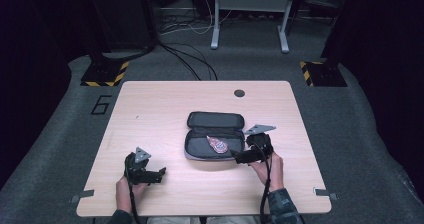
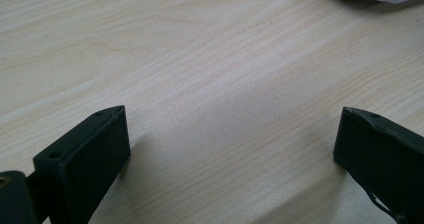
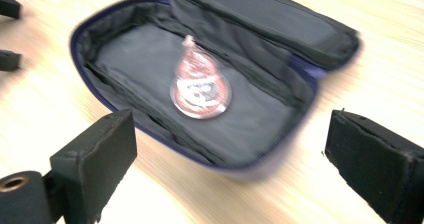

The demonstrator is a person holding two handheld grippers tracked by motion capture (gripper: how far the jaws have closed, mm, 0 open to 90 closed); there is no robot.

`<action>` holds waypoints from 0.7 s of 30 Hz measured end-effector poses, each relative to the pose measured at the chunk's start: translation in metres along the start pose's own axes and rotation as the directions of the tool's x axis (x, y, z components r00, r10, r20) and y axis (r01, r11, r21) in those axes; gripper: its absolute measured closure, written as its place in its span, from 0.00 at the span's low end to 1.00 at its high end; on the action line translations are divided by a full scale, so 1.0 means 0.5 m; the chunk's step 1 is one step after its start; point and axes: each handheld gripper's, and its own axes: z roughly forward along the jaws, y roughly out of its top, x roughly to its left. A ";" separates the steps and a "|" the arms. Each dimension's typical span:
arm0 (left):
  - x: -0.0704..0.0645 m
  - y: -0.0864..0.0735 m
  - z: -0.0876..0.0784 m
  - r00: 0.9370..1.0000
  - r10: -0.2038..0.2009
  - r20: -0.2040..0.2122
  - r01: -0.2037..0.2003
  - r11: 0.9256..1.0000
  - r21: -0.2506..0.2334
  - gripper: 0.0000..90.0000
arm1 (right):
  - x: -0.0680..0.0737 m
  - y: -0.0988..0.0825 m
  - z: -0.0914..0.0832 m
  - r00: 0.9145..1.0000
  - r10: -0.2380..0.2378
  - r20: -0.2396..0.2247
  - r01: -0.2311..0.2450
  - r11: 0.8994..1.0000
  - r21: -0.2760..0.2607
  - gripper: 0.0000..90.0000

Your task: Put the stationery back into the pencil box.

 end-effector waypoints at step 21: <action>0.000 0.000 0.001 1.000 -0.001 -0.003 0.001 1.000 -0.006 0.01 | -0.128 -0.204 -0.083 0.952 0.189 0.242 -0.192 0.981 -0.008 0.05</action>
